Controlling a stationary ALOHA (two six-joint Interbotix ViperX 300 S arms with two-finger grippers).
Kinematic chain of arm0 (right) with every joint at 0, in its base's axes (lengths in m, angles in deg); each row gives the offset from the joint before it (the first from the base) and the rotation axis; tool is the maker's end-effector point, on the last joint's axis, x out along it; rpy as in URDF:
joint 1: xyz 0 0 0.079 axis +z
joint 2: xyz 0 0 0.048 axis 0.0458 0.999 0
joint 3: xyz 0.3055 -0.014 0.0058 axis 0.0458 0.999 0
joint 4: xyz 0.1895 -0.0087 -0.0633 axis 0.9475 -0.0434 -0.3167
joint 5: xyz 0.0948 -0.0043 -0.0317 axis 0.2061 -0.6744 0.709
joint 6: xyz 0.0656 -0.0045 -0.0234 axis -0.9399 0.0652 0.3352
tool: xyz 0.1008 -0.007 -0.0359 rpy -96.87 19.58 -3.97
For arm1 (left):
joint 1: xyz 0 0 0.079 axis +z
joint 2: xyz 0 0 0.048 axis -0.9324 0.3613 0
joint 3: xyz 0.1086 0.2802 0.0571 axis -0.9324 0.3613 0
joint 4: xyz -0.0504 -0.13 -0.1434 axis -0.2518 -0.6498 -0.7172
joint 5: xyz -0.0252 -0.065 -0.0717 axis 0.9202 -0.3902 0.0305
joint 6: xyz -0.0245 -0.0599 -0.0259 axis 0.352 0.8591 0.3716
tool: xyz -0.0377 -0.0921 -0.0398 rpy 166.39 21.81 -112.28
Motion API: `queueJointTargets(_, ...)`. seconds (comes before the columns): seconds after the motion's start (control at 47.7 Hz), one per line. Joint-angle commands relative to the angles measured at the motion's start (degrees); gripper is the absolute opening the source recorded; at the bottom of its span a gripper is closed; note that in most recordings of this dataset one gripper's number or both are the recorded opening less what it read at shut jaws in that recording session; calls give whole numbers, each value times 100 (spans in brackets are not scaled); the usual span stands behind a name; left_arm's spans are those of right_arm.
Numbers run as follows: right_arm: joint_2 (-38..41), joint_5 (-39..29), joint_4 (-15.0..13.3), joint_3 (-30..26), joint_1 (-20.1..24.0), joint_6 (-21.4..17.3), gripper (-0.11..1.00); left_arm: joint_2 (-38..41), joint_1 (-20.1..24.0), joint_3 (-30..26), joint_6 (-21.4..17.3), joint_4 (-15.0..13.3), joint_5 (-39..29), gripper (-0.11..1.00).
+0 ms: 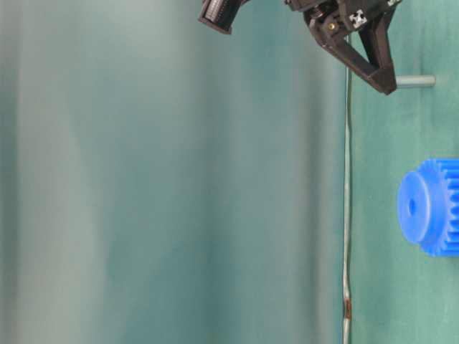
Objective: Insert the shaft placed at a random location into the center hole of the medium gear at another random location.
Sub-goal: 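Close the right gripper on the silver shaft and lift it, then carry the held shaft left over the blue gear's center hole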
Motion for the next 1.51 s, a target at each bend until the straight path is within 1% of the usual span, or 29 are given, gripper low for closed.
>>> queueJointTargets(0.0,-53,53,0,-79,-26,70,13,26,-9,-123,0,18,0,0)
queueJointTargets(0.105,-123,26,0,-88,-26,53,13,26,-9,-123,0,18,-26,0)
queueJointTargets(0.231,-404,-79,18,-88,-26,35,13,18,-9,-132,0,18,-35,0)
queueJointTargets(0.398,-967,-457,18,-123,-18,35,13,18,-9,-132,9,18,-35,0)
queueJointTargets(0.524,-1406,-861,18,-185,53,35,13,18,-18,-132,35,18,-35,0)
queueJointTargets(0.671,-1635,-1125,18,-237,132,26,13,9,-18,-132,35,18,-26,0)
queueJointTargets(1.237,-1591,-1028,26,-272,185,-18,13,9,-9,-132,35,18,-26,0)
queueJointTargets(1.383,-1397,-932,105,-466,352,-35,13,9,-9,-132,35,18,-26,0)
queueJointTargets(1.488,-1160,-932,158,-721,510,-44,13,9,-9,-132,35,18,-18,0)
